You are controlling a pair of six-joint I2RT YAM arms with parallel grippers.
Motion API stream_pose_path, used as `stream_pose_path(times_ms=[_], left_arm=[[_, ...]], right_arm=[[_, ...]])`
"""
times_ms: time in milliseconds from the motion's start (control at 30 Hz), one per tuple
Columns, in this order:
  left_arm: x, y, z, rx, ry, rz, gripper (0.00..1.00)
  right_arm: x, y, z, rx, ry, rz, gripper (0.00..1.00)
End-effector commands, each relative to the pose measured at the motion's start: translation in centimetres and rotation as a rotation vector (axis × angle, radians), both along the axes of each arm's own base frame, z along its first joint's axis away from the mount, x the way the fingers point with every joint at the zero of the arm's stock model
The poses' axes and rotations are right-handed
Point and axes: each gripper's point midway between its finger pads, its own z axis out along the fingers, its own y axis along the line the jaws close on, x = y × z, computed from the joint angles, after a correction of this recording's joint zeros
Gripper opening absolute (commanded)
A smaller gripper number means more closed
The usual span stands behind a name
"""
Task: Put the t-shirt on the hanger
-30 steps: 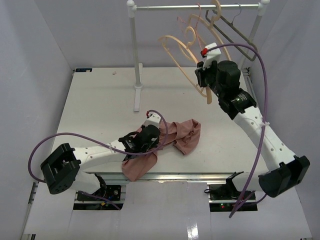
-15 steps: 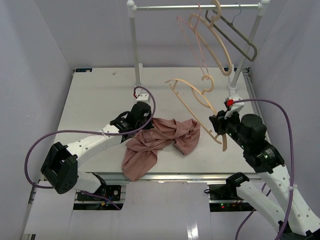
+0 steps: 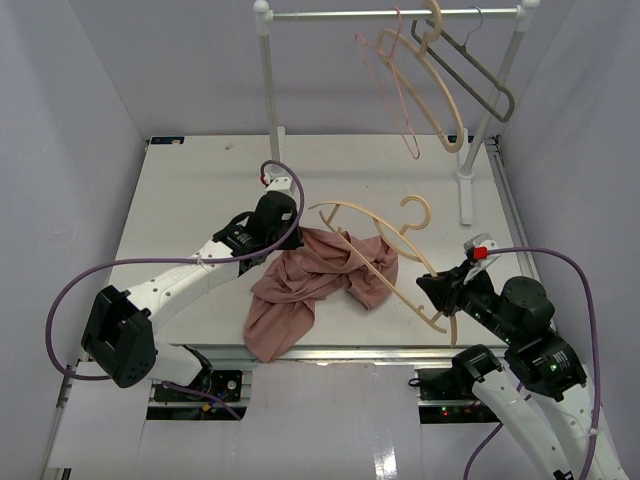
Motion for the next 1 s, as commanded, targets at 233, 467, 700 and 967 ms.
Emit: stream_pose_path(times_ms=[233, 467, 700, 967], left_arm=[[0.7, -0.1, 2.7, -0.016, -0.040, -0.003, 0.00], [0.5, -0.1, 3.3, -0.013, -0.053, -0.025, 0.00], [0.5, 0.3, 3.3, 0.019, -0.052, -0.028, 0.00], [0.8, 0.5, 2.5, 0.052, -0.031, -0.016, 0.00]], right_arm=[[-3.2, -0.3, -0.6, 0.012, 0.091, 0.057, 0.08], [-3.3, 0.1, -1.0, 0.005, 0.103, 0.080, 0.08], [-3.1, -0.4, 0.0, 0.014, 0.066, 0.051, 0.08], [-3.3, -0.8, 2.2, 0.044, 0.019, 0.030, 0.08]])
